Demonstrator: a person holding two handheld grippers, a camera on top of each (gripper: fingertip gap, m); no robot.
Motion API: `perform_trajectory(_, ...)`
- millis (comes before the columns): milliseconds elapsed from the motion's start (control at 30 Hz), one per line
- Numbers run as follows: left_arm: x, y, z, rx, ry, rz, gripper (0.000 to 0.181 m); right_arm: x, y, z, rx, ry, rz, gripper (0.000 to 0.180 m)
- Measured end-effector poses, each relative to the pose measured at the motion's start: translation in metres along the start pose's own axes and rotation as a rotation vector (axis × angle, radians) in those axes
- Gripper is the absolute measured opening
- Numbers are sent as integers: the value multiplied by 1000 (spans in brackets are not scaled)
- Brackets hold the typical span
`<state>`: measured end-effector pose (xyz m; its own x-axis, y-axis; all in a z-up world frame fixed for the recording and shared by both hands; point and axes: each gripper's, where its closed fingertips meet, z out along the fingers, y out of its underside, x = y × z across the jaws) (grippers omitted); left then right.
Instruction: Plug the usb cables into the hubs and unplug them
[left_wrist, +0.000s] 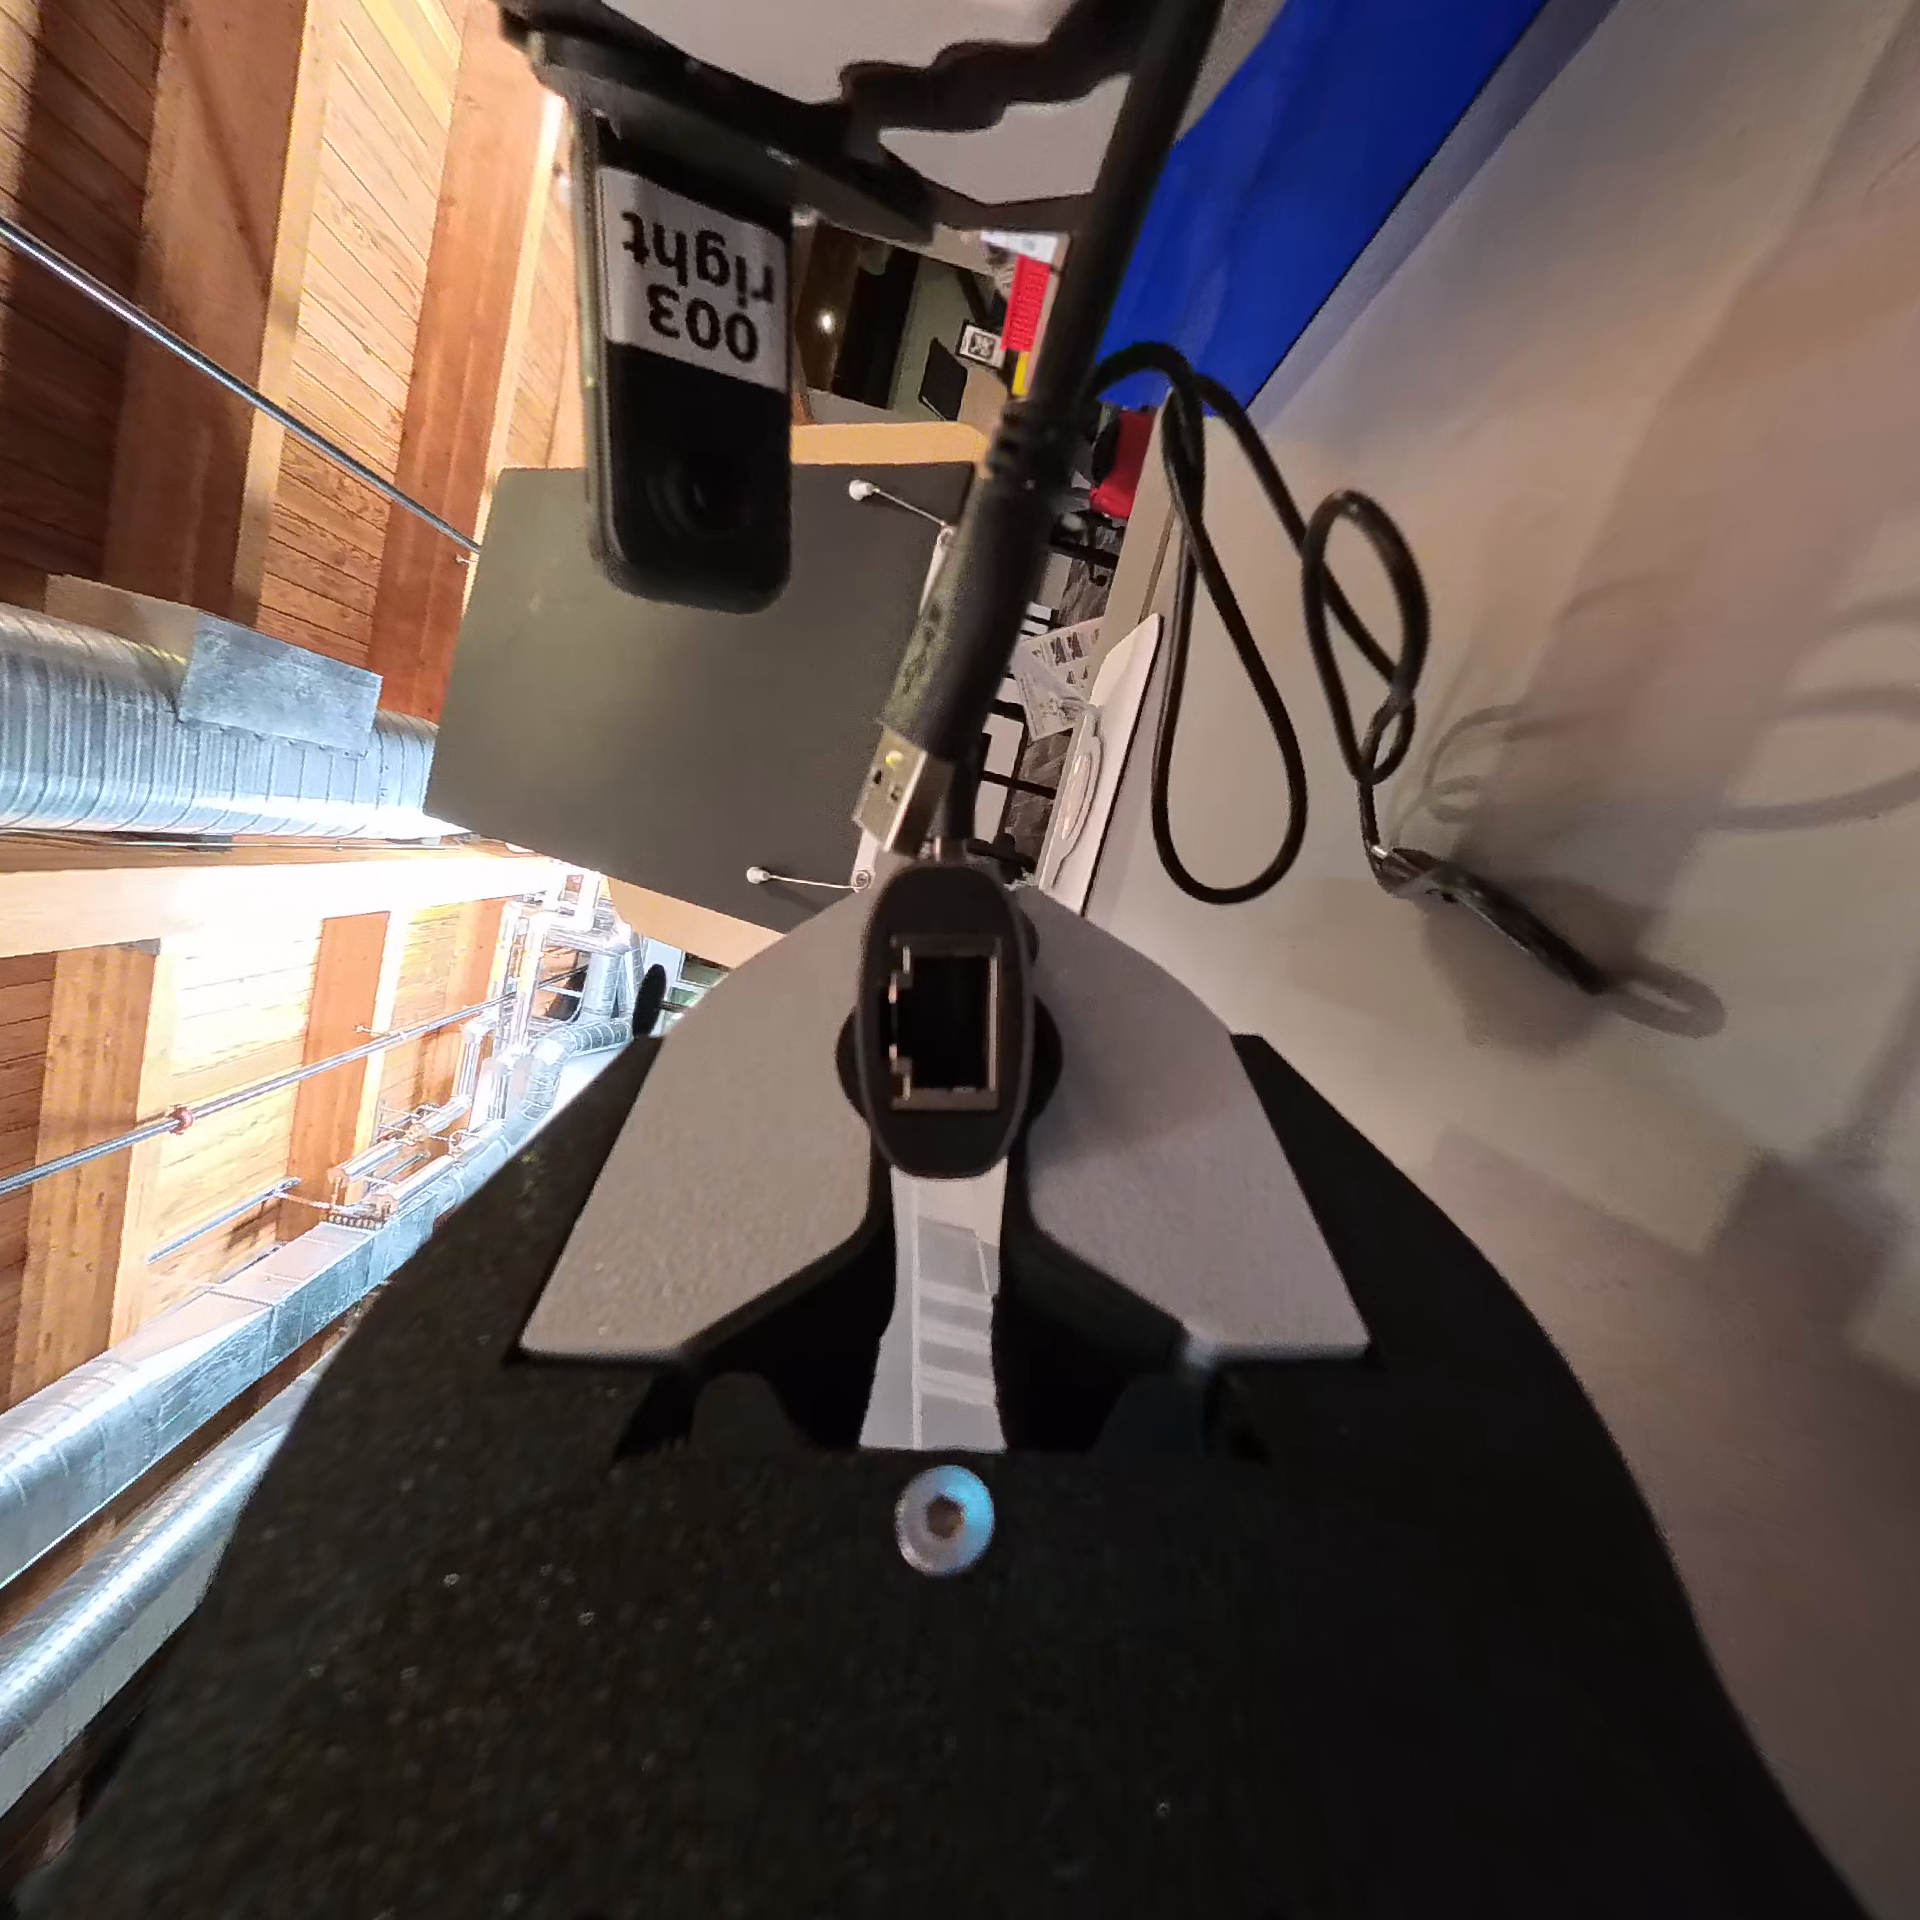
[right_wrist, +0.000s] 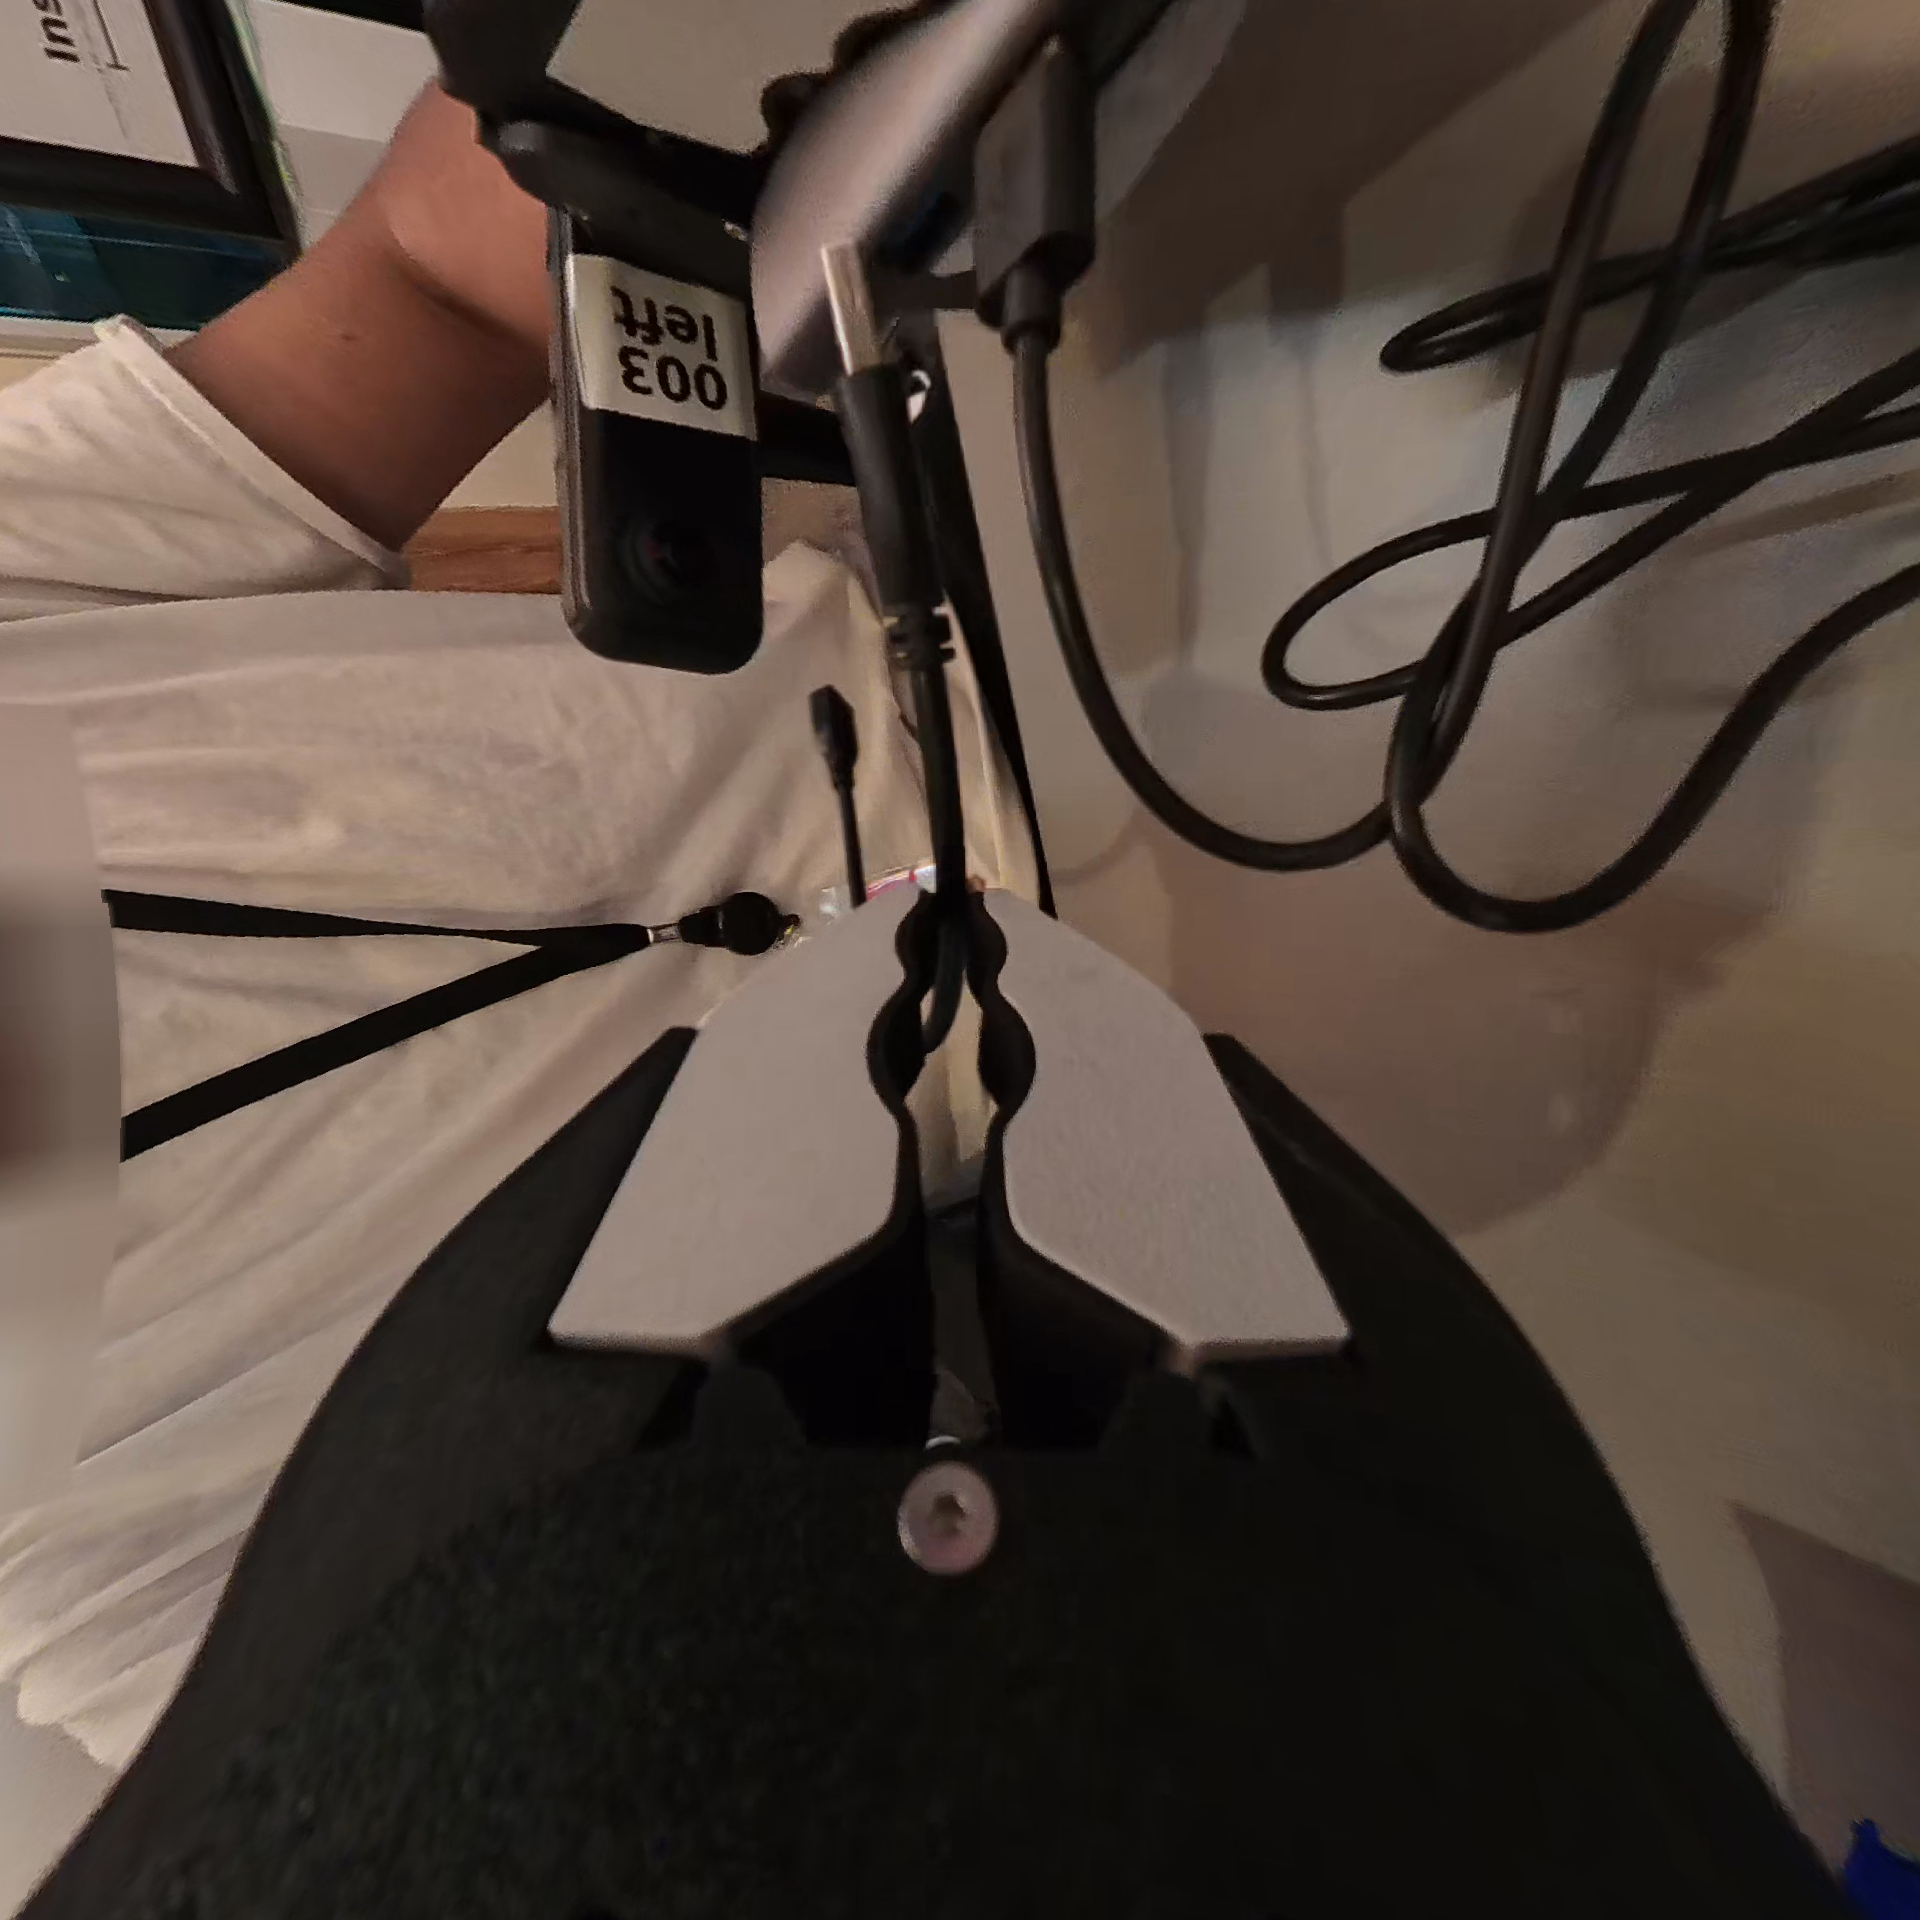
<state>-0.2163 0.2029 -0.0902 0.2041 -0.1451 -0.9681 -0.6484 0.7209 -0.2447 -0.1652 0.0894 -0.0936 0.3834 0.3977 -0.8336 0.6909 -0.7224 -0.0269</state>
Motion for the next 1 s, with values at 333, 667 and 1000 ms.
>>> perform_trajectory(333,-2,-2,-1,12,-14,16,17,2,-2,-2,24,-46,17,5)
perform_trajectory(667,-3,-7,-2,26,-29,48,17,-5,4,10,-8,-144,54,5)
perform_trajectory(1000,-7,-17,-6,63,-62,87,17,-16,8,10,0,-279,135,5)
